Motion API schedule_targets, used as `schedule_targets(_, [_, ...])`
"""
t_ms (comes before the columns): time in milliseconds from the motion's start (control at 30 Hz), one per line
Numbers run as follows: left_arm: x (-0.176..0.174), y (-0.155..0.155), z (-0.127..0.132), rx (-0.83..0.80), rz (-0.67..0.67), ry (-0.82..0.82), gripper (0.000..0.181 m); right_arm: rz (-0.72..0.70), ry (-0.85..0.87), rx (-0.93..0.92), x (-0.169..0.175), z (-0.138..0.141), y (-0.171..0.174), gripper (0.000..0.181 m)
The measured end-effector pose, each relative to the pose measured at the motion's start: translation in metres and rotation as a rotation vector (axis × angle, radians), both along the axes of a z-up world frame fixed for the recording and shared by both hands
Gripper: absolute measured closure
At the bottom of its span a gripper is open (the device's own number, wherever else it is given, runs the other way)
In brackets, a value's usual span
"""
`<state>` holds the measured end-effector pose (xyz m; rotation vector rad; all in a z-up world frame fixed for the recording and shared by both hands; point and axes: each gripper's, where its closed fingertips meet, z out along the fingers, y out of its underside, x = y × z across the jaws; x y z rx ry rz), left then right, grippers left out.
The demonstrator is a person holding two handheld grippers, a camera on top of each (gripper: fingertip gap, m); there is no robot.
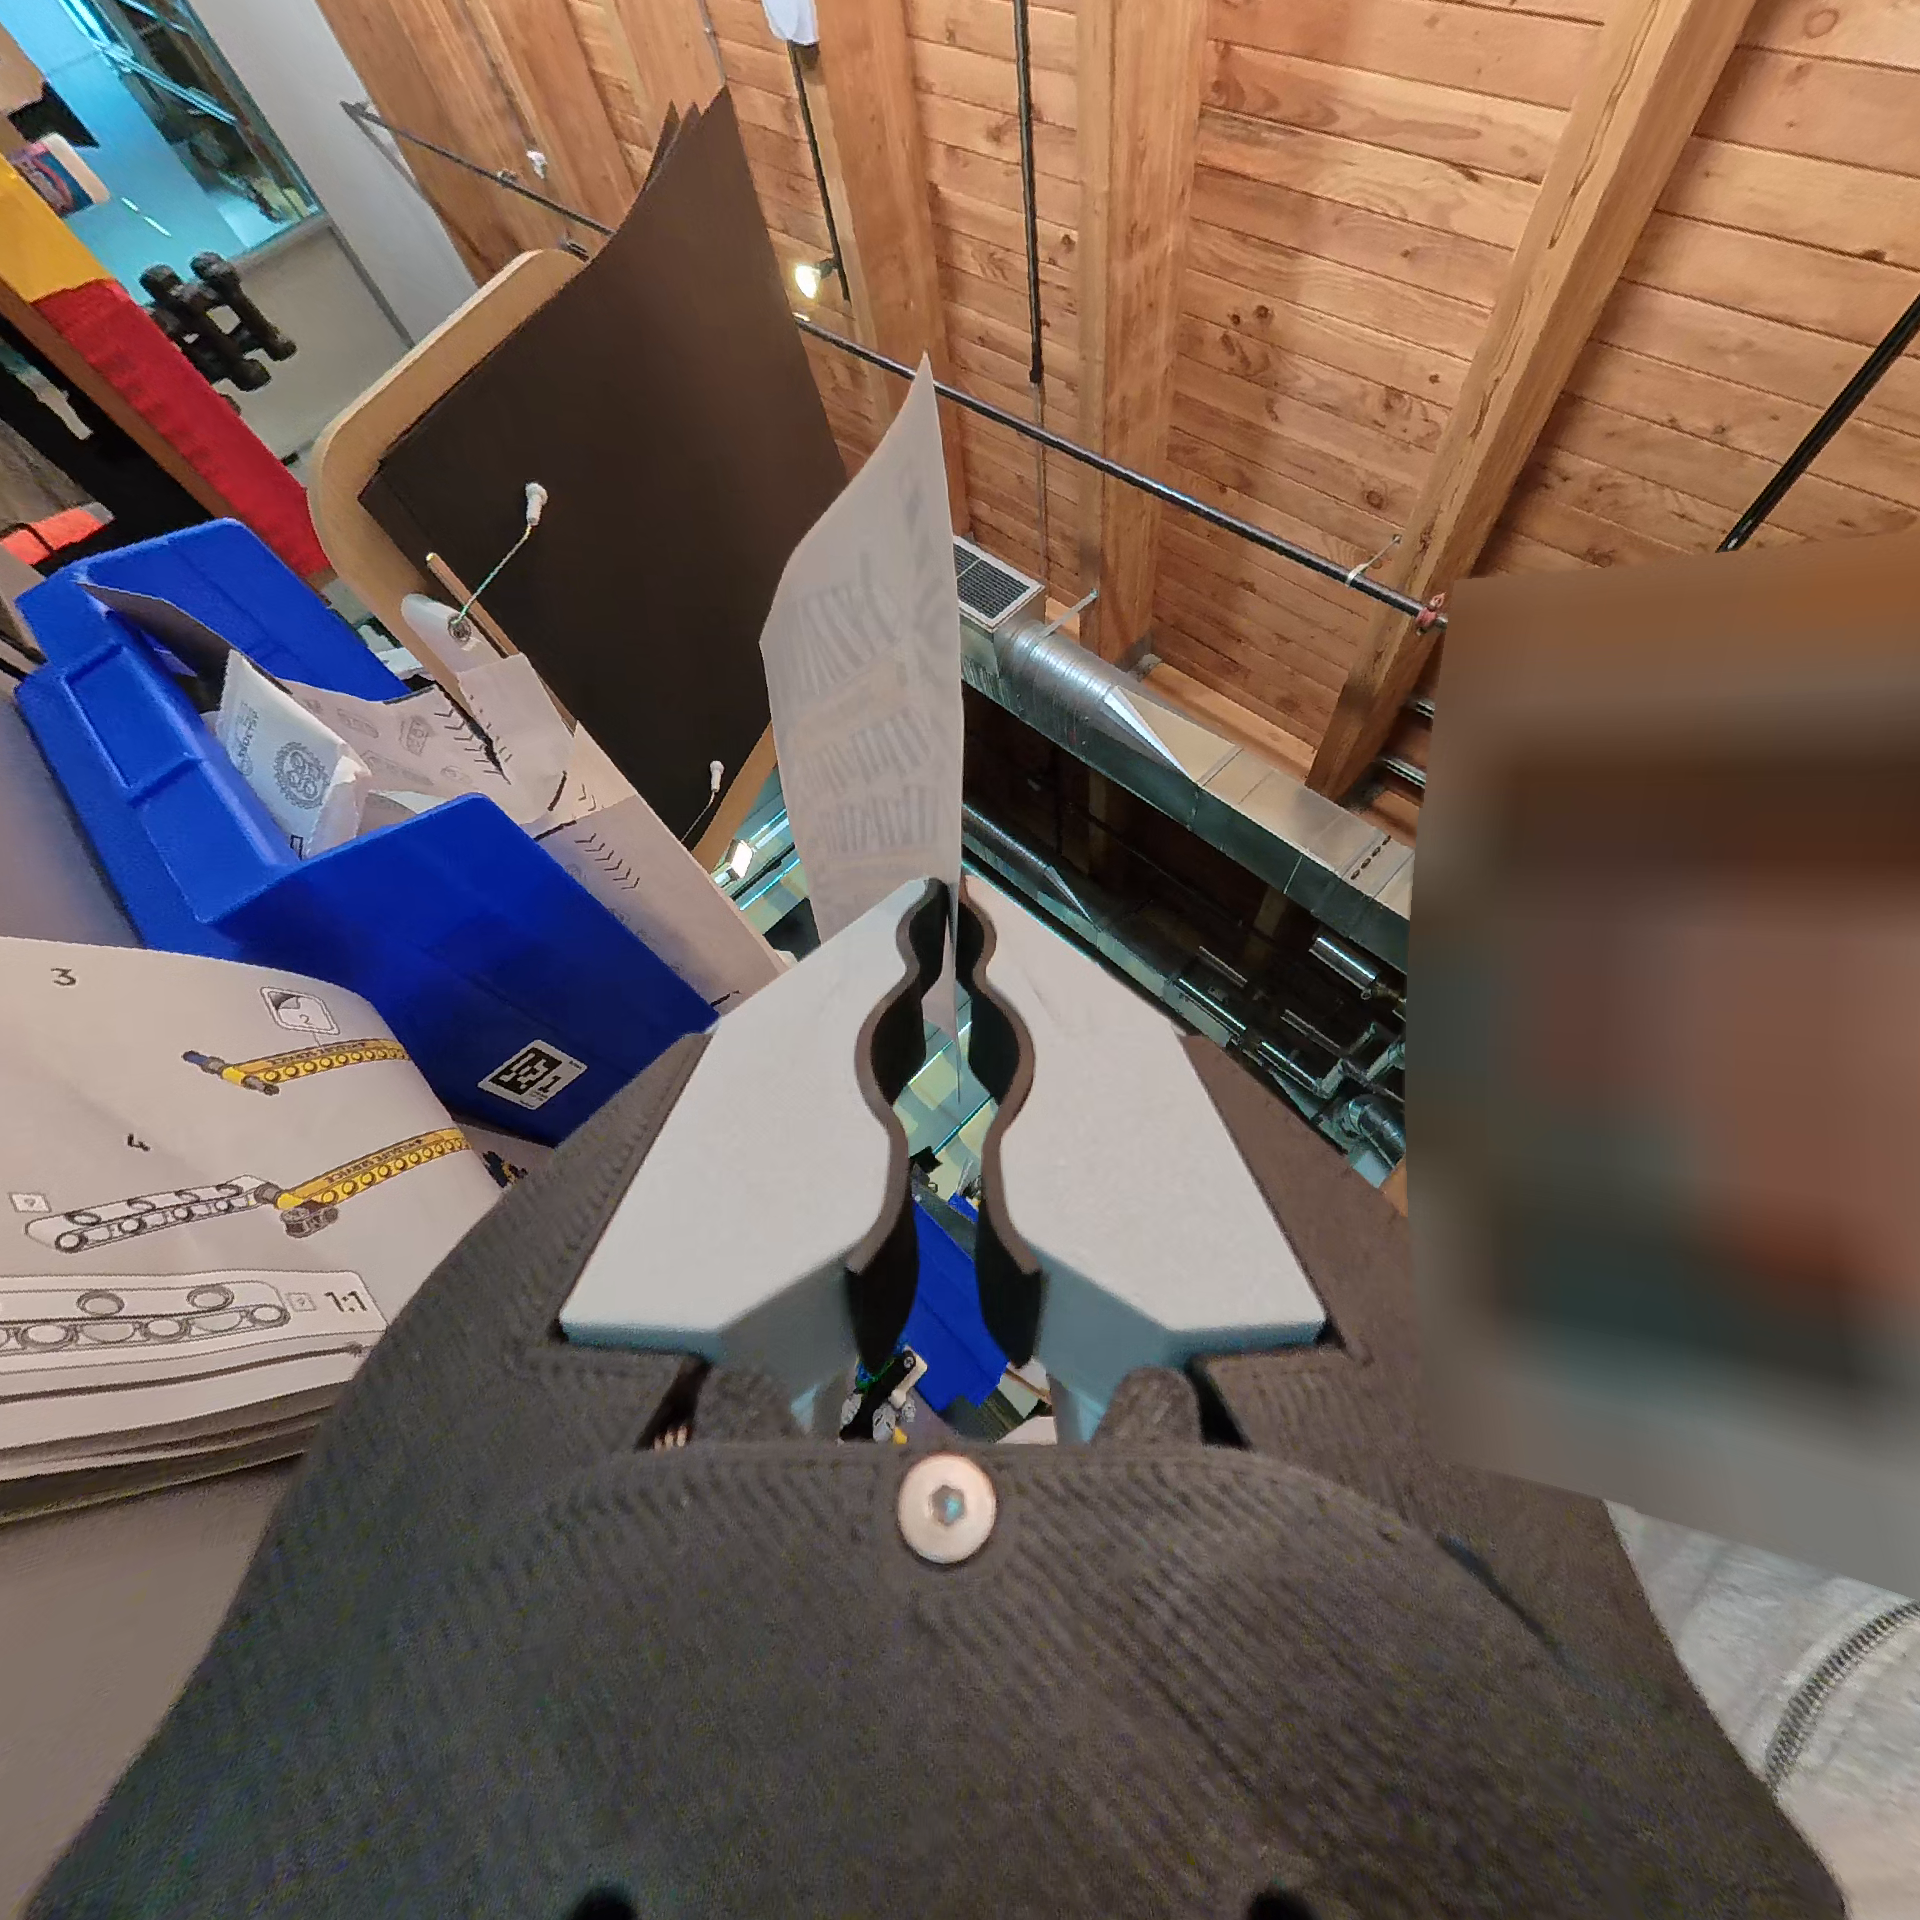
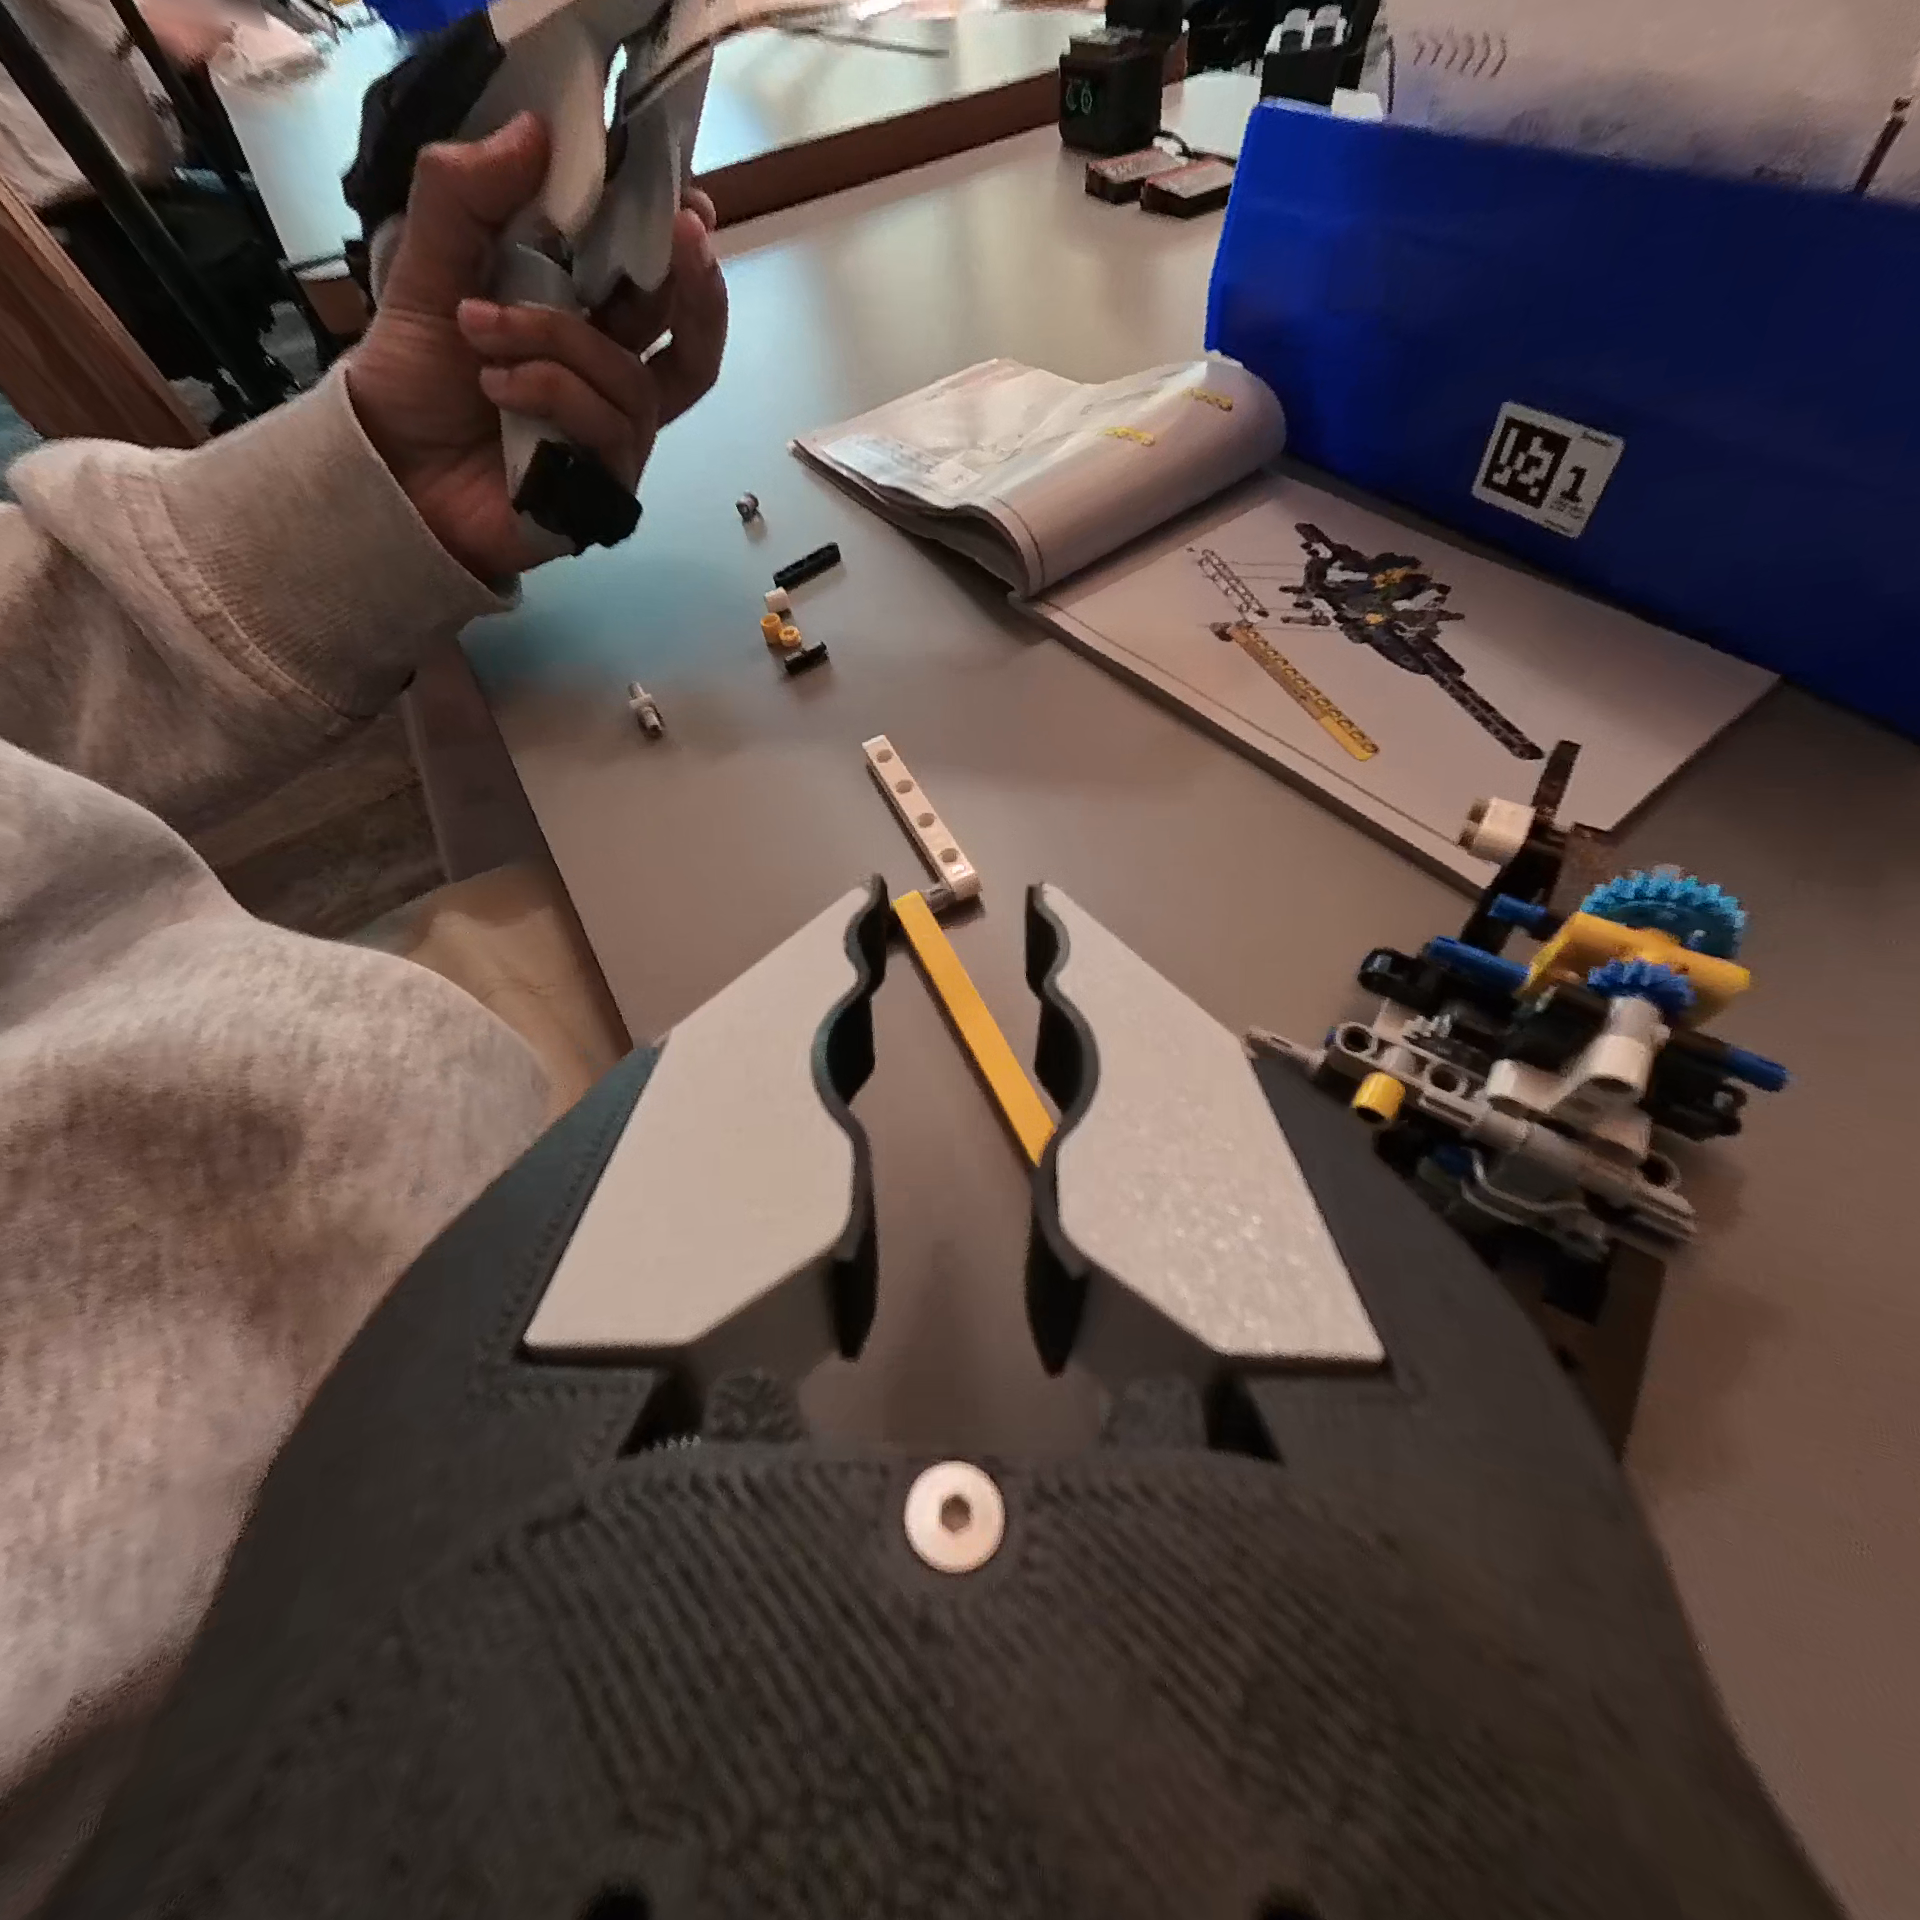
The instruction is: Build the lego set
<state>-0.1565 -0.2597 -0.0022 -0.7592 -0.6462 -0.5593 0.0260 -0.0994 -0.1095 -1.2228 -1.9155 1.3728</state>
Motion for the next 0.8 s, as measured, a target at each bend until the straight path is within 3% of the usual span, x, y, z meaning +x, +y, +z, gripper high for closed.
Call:
schedule_targets(367, [0.015, 0.016, -0.001, -0.08, -0.049, 0.064, 0.181, -0.035, -0.191, 0.183, 0.007, -0.039, 0.018, 0.148])
schedule_targets(600, [0.021, 0.021, -0.002, -0.111, -0.064, 0.091, 0.181, -0.024, -0.234, 0.189, 0.013, -0.046, 0.018, 0.145])
schedule_targets(800, [0.027, 0.027, -0.003, -0.137, -0.077, 0.114, 0.181, -0.011, -0.247, 0.298, 0.016, -0.054, 0.017, 0.145])
